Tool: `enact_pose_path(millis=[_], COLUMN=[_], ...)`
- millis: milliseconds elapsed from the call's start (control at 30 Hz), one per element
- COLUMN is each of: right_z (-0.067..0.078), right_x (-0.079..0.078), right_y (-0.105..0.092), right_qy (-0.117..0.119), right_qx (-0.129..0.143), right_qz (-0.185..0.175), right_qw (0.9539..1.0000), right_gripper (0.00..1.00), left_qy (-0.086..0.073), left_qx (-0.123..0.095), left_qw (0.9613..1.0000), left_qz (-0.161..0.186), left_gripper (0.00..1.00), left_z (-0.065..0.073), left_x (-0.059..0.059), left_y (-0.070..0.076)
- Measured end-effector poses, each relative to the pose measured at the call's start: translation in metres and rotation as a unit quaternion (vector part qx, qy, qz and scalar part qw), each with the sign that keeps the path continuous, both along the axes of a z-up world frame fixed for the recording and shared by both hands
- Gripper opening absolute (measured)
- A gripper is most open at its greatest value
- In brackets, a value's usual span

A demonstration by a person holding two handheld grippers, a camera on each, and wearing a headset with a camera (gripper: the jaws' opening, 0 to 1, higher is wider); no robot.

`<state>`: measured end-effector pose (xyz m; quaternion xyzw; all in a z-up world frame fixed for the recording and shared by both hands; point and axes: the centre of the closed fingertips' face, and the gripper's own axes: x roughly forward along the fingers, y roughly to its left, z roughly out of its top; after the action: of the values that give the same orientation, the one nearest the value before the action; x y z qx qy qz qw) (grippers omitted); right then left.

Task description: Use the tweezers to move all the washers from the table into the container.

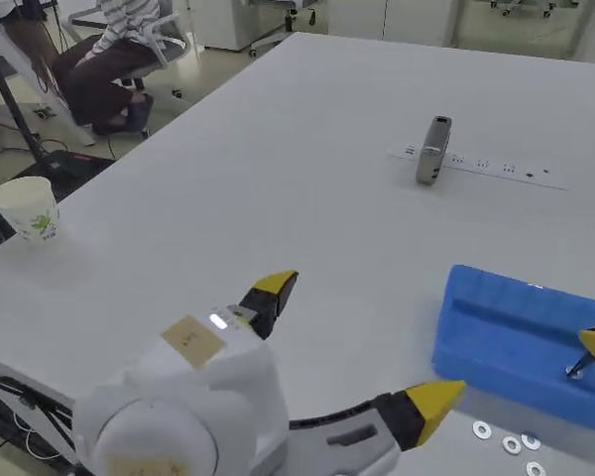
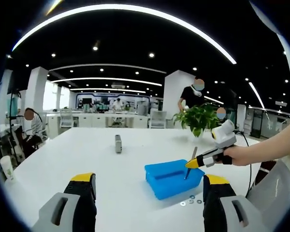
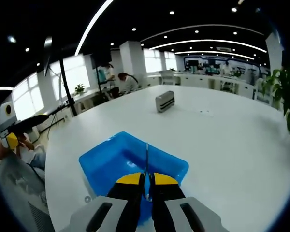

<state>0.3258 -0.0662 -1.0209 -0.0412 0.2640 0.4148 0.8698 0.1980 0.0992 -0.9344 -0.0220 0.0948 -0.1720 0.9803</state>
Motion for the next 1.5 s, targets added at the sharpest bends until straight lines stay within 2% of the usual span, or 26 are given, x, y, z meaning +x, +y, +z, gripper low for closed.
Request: enact_pose_path(millis=[67, 100, 167, 233, 300, 333, 433, 500, 600, 733, 933, 1067, 1267, 1333, 1500], right_z=[-0.001, -0.001, 0.001, 0.009, 0.019, 0.021, 0.035, 0.048, 0.060, 0.066, 0.059, 0.041, 0.014, 0.006, -0.003], right_x=[0.000, 0.000, 0.001, 0.003, 0.002, 0.001, -0.005, -0.012, -0.026, -0.046, -0.078, -0.090, -0.099, -0.100, -0.101], right_y=[-0.001, -0.002, -0.002, -0.006, -0.006, -0.006, -0.004, -0.002, 0.001, 0.005, 0.018, 0.022, 0.021, 0.018, 0.018], right_qy=[0.005, 0.005, 0.009, 0.002, 0.004, 0.004, 0.004, 0.004, 0.004, 0.013, 0.042, 0.067, 0.093, 0.094, 0.098], right_qx=[-0.001, 0.000, 0.011, 0.020, 0.046, 0.051, 0.078, 0.106, 0.122, 0.137, 0.150, 0.142, 0.123, 0.104, 0.097], right_qz=[-0.003, -0.006, -0.013, -0.028, -0.037, -0.038, -0.041, -0.038, -0.031, -0.021, 0.012, 0.017, 0.011, 0.009, 0.002], right_qw=[1.0000, 1.0000, 0.9998, 0.9994, 0.9982, 0.9980, 0.9961, 0.9936, 0.9920, 0.9902, 0.9877, 0.9875, 0.9879, 0.9900, 0.9904], right_gripper=[0.03, 0.03, 0.04, 0.04, 0.03, 0.03, 0.03, 0.03, 0.03, 0.03, 0.03, 0.04, 0.04, 0.04, 0.04], left_qy=[0.011, 0.008, -0.008, -0.005, -0.003, -0.005, -0.010, -0.010, -0.007, -0.003, 0.001, 0.000, 0.002, 0.004, 0.006], left_qx=[0.012, 0.009, 0.000, -0.003, -0.009, -0.011, -0.011, -0.008, 0.002, 0.008, 0.001, 0.003, 0.002, 0.003, 0.006], left_qw=[0.9998, 0.9999, 1.0000, 1.0000, 0.9999, 0.9999, 0.9999, 0.9999, 0.9999, 0.9998, 0.9999, 0.9999, 0.9999, 0.9999, 0.9998], left_qz=[-0.007, -0.006, 0.000, 0.006, 0.007, 0.005, -0.003, -0.007, -0.013, -0.017, -0.016, -0.016, -0.011, -0.011, -0.017], left_gripper=[0.93, 0.93, 0.93, 0.93, 0.93, 0.93, 0.93, 0.93, 0.93, 0.92, 0.92, 0.91, 0.91, 0.91, 0.90], left_z=[-0.005, -0.004, 0.003, 0.002, 0.002, 0.003, 0.005, 0.005, 0.003, 0.001, 0.001, 0.001, 0.000, -0.001, -0.002], left_x=[-0.001, 0.000, -0.001, -0.001, -0.001, -0.001, -0.002, -0.003, -0.004, -0.005, -0.005, -0.005, -0.004, -0.004, -0.005], left_y=[-0.001, -0.001, 0.002, 0.005, 0.005, 0.005, 0.001, 0.000, -0.003, -0.005, -0.005, -0.006, -0.003, -0.003, -0.004])
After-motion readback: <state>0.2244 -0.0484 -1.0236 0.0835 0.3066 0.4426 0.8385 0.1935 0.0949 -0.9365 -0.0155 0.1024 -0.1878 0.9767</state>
